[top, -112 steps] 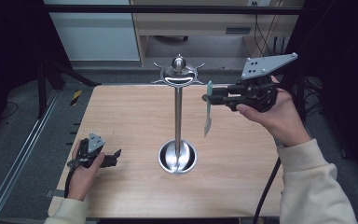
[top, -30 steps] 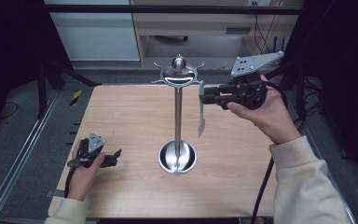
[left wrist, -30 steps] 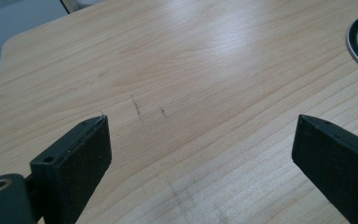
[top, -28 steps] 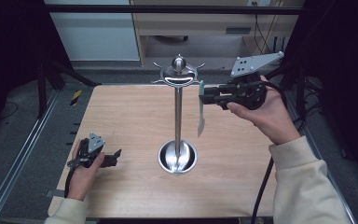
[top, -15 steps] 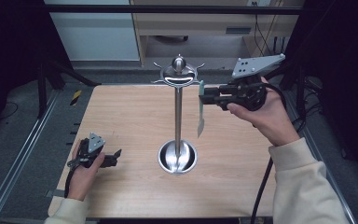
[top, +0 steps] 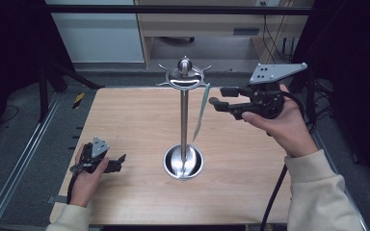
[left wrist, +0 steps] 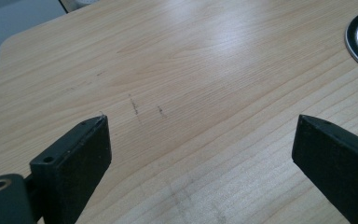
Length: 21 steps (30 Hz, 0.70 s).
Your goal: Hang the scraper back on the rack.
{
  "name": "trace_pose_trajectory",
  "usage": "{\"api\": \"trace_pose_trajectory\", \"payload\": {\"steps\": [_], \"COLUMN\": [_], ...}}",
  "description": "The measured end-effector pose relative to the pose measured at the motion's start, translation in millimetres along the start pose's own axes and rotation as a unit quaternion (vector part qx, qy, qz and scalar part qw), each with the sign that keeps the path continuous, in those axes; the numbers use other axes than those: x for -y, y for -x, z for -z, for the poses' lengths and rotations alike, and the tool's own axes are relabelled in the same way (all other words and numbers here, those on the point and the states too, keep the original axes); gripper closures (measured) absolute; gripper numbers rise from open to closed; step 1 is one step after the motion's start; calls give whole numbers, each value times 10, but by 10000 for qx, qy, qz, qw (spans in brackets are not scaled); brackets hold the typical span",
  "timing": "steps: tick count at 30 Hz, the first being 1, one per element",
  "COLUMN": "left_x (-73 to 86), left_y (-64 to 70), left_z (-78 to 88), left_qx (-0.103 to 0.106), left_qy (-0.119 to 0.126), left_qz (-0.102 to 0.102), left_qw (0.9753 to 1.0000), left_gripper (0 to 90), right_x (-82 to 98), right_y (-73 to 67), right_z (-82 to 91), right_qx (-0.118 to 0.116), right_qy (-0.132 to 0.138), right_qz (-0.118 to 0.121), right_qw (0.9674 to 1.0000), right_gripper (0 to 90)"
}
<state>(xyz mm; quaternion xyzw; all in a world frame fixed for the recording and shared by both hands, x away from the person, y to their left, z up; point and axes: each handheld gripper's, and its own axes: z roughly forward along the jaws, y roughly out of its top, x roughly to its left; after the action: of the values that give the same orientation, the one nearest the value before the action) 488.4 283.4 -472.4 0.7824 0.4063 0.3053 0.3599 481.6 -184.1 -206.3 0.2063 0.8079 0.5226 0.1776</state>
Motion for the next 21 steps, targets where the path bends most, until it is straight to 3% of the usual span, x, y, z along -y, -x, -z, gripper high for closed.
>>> {"api": "trace_pose_trajectory", "payload": {"steps": [3, 5, 6, 7, 14, 21], "left_x": [3, 6, 9, 10, 34, 57], "left_y": [-2, 1, 4, 7, 8, -40], "left_z": [-1, -8, -11, -12, -16, 1], "left_qx": [-7, -9, -5, -3, -8, -51], "left_qy": [-1, -16, -21, -24, -64, -81], "left_qz": [15, 18, 12, 13, 42, 154], "left_qw": [10000, 10000, 10000, 10000, 10000, 9998], "left_gripper": [43, 43, 43, 43, 42, 41], "right_x": [81, 192, 192, 255, 489, 866], "right_y": [6, 1, 1, -19, -95, -212], "right_z": [19, 27, 27, 25, 8, -113], "right_qx": [462, 910, 910, 1108, 1394, 1620], "right_qy": [-5, 5, 5, 10, 107, 108], "right_qz": [-55, -138, -138, -164, -357, -288], "right_qw": [9989, 9958, 9958, 9937, 9895, 9863], "right_gripper": [315, 236, 236, 193, 123, 82]}}
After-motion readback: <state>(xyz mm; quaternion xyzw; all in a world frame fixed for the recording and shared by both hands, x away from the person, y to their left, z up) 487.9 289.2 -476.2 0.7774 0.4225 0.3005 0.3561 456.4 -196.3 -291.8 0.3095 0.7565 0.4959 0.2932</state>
